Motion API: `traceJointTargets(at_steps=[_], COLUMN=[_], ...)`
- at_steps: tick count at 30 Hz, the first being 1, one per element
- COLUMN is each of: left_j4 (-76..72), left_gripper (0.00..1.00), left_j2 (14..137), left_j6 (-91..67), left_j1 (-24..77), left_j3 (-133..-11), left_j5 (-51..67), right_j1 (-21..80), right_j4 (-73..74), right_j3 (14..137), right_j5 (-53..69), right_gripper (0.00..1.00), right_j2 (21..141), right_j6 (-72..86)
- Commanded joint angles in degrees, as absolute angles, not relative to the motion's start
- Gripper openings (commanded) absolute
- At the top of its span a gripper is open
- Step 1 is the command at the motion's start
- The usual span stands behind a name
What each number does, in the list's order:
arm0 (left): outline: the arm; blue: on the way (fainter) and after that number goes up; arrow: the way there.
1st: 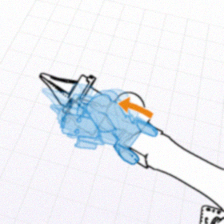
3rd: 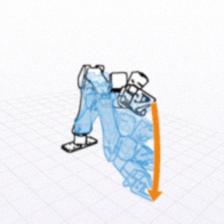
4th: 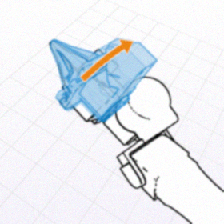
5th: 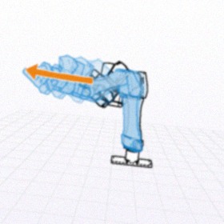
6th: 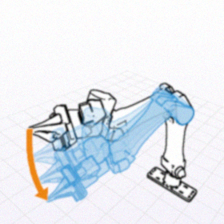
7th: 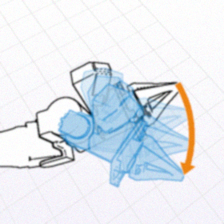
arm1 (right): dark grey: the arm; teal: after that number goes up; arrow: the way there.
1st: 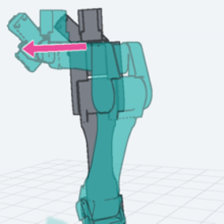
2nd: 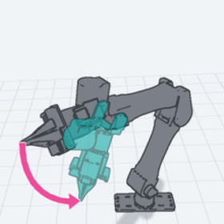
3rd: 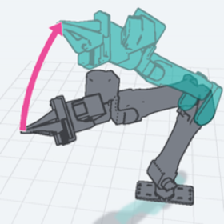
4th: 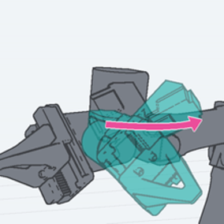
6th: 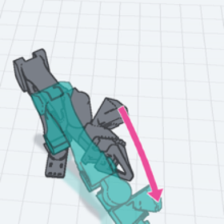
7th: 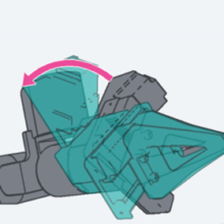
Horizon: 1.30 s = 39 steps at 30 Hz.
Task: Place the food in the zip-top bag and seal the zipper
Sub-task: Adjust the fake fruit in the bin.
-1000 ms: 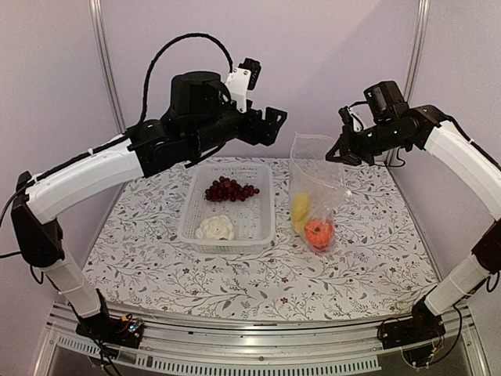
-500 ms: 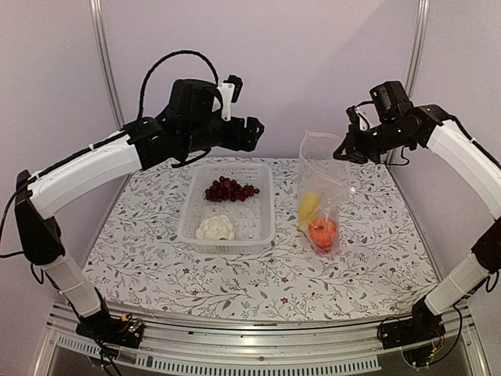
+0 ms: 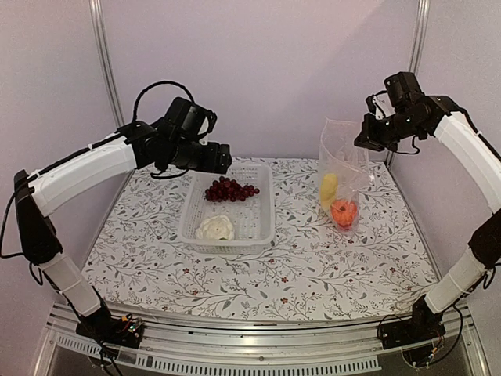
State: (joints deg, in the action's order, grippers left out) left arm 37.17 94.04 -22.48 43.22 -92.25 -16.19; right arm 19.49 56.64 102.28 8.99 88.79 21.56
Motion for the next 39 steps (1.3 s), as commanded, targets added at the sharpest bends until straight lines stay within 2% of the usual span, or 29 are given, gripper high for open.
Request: traceJointTargets(at_steps=[1, 6, 9, 13, 19, 25, 35, 39], left_j4=[39.03, 38.48, 38.95, 38.15, 37.65, 35.65, 34.41, 32.26], left_gripper=[0.81, 0.65, 0.59, 0.6, 0.69, 0.7, 0.64, 0.49], left_j2=[95.15, 100.99, 106.03, 112.89, 120.8, 126.58, 135.04, 136.26], left_j6=[-26.35, -24.54, -23.9, -22.1, -21.21, -20.8, -18.78, -16.91], left_j1=[39.05, 34.85, 33.5, 32.98, 32.44, 31.36, 29.12, 28.81], left_j3=[-88.13, -89.82, -93.34, -97.33, -102.09, -104.92, -113.22, -114.56], left_j5=[-10.05, -7.89, -6.71, -6.83, -9.04, -9.45, -12.92, -12.99], right_j1=[16.2, 15.67, 15.72, 15.68, 15.73, 15.72, 15.67, 15.7], right_j4=[57.07, 54.35, 51.24, 49.09, 48.39, 48.68, 49.79, 50.82], right_j3=[100.94, 99.13, 96.58, 94.86, 93.42, 92.26, 90.18, 90.44], right_j5=[6.3, 7.88, 11.02, 15.12, 16.75, 17.28, 18.46, 17.74], right_gripper=[0.0, 0.0, 0.0, 0.0, 0.0, 0.0, 0.0, 0.0], right_j2=[87.09, 87.77, 87.72, 88.1, 87.49, 86.67, 85.67, 85.56], right_j6=[19.68, 20.29, 22.23, 24.21, 25.19, 24.98, 25.87, 25.77])
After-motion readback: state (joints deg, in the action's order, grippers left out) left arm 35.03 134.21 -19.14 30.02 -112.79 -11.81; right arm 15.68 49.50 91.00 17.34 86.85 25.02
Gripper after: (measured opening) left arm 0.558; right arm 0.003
